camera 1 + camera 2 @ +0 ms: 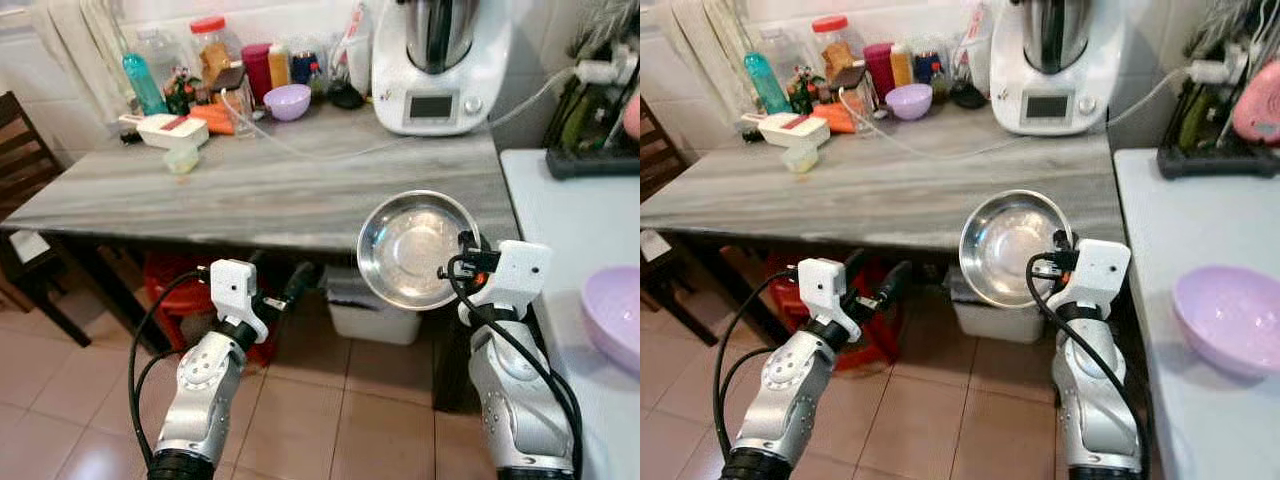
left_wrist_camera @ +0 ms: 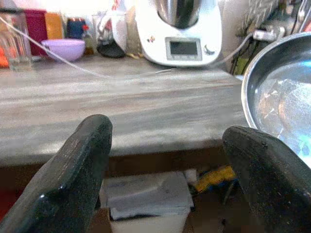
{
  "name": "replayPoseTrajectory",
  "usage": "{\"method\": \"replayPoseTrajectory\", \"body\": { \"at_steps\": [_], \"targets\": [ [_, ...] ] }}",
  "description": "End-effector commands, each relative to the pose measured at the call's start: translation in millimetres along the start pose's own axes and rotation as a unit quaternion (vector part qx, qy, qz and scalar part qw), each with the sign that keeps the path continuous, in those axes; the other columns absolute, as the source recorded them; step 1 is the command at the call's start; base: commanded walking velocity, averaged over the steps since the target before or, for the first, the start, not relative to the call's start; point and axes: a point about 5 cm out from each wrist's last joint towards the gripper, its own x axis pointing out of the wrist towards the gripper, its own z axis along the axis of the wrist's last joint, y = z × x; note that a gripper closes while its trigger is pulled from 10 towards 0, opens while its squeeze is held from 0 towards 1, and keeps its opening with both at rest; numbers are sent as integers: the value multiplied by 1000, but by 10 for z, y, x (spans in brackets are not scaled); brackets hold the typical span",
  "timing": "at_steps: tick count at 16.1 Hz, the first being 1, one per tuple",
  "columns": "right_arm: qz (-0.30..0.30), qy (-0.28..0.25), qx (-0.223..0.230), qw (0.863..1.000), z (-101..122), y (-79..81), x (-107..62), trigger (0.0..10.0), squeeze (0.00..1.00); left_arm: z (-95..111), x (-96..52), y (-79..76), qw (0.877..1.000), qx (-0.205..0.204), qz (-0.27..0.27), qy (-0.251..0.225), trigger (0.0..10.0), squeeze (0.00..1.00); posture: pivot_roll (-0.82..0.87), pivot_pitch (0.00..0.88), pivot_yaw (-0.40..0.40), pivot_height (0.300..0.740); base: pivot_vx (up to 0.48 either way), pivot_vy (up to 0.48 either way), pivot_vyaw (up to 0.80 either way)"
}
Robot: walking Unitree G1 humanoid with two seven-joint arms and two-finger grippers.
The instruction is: Setting the table
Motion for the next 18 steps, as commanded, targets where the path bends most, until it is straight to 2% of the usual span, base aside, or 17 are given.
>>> {"method": "replayPoseTrajectory", "body": {
  "at_steps": [1,5,9,13,16,18],
  "targets": [
    [18,0,10,1000,10,128,10,10000,0,38,-46,125,1000,16,12,0,10000,0,-81,0,119,740,330,0,0],
    [18,-6,12,1000,33,125,44,10000,0,76,-15,179,1000,21,16,-3,10000,0,-76,0,119,740,327,0,-681],
    [16,-4,15,1000,17,143,32,10000,0,57,-27,149,1000,19,13,-1,10000,0,-77,0,122,740,331,0,-231],
    [12,-2,15,1000,6,134,15,10000,0,46,-44,135,1000,18,11,1,10000,0,-78,0,124,740,330,0,-708],
    [14,-2,15,1000,4,143,15,10000,0,52,-42,146,1000,18,13,1,10000,0,-78,0,125,740,326,0,0],
    [15,3,24,1000,-9,145,24,10000,0,50,-63,137,1000,17,8,0,10000,0,-79,0,126,740,0,0,0]
  ]
}}
